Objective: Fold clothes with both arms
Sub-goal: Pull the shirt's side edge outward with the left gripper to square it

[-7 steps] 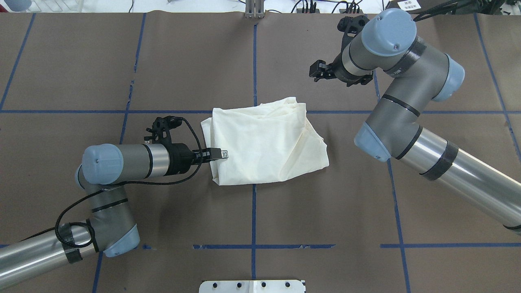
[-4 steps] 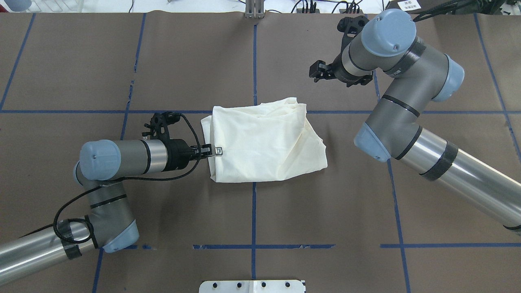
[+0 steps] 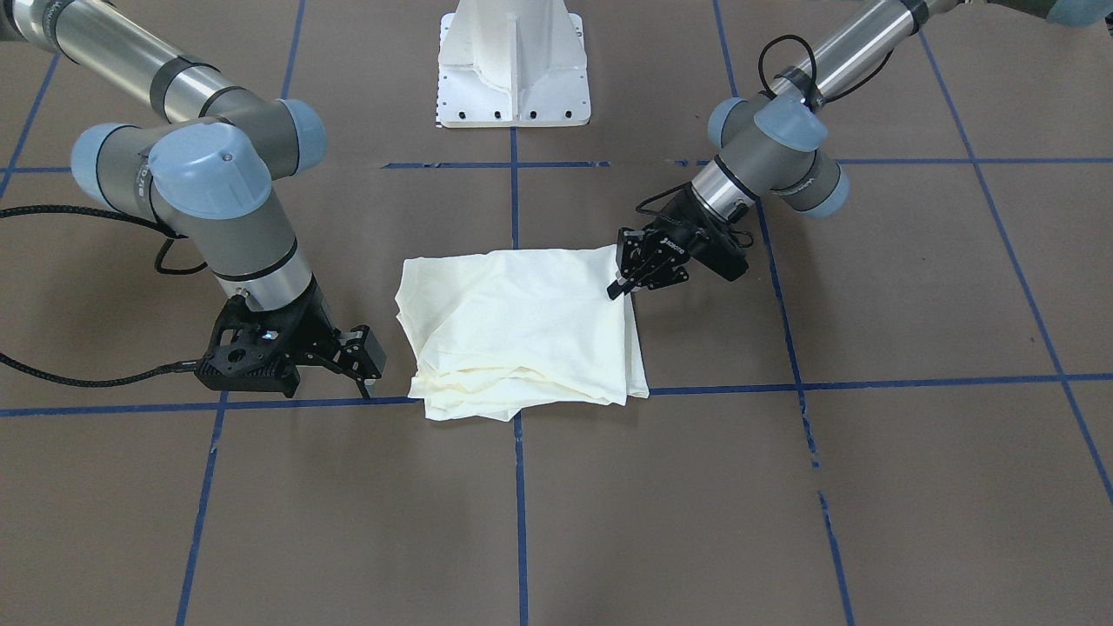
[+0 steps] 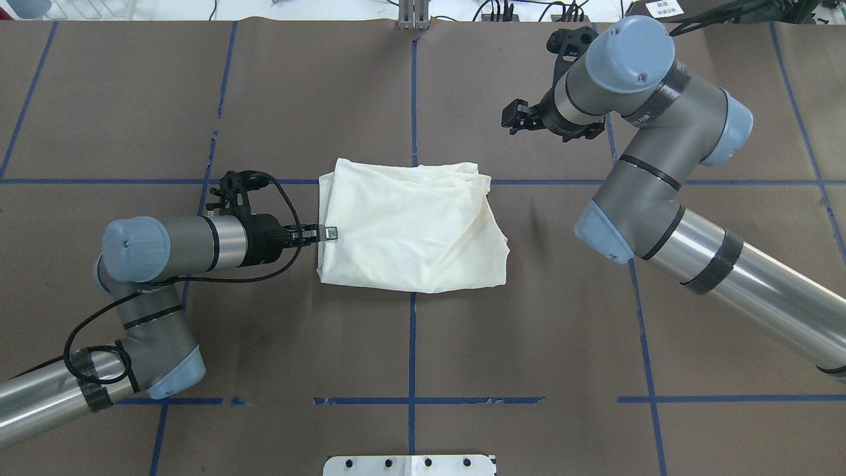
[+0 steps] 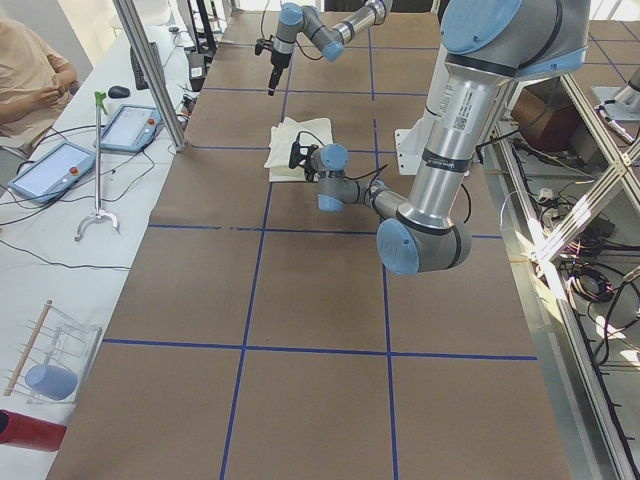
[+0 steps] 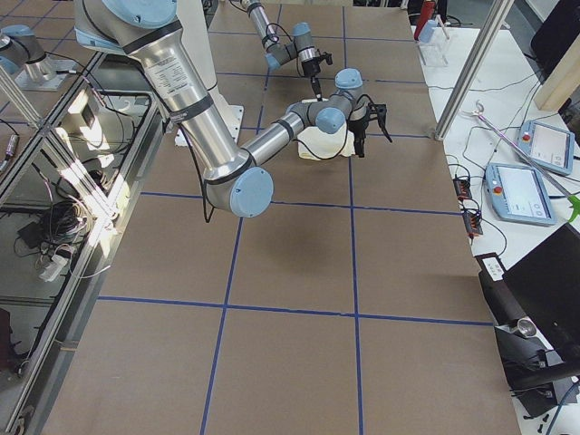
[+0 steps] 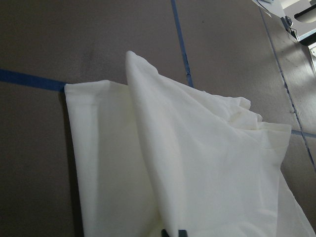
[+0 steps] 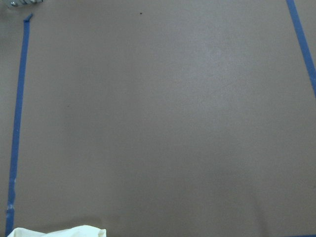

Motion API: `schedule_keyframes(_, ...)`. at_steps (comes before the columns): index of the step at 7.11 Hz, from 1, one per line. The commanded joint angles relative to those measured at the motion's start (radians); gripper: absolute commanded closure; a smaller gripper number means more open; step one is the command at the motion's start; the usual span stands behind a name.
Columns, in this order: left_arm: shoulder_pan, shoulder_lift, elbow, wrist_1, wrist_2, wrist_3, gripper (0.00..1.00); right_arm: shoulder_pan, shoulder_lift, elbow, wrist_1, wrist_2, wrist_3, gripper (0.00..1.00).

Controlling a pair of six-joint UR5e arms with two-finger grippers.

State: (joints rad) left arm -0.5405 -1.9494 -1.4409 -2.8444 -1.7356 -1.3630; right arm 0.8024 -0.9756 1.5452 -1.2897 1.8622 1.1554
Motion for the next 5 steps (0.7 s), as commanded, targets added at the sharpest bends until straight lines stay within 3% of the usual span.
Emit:
schedule_keyframes(1,-0.067,0.018,-0.003,0.005,-0.077,0.028,0.37,0.0,0.0,0.001,0.0,0.0,0.001,0.0)
schedule_keyframes(2,-0.125,0.03,-0.004,0.003,-0.166,0.06,0.12,0.0,0.002,0.001,0.001,0.0,0.001,0.0)
schedule_keyframes(3,-0.139,0.026,-0.018,0.008,-0.201,0.067,0.0,0.0,0.002,0.001,0.001,0.0,0.004,0.0)
schedule_keyframes(5,-0.128,-0.027,-0.02,0.011,-0.196,-0.061,0.0,0.0,0.0,0.004,0.001,0.0,0.007,0.0)
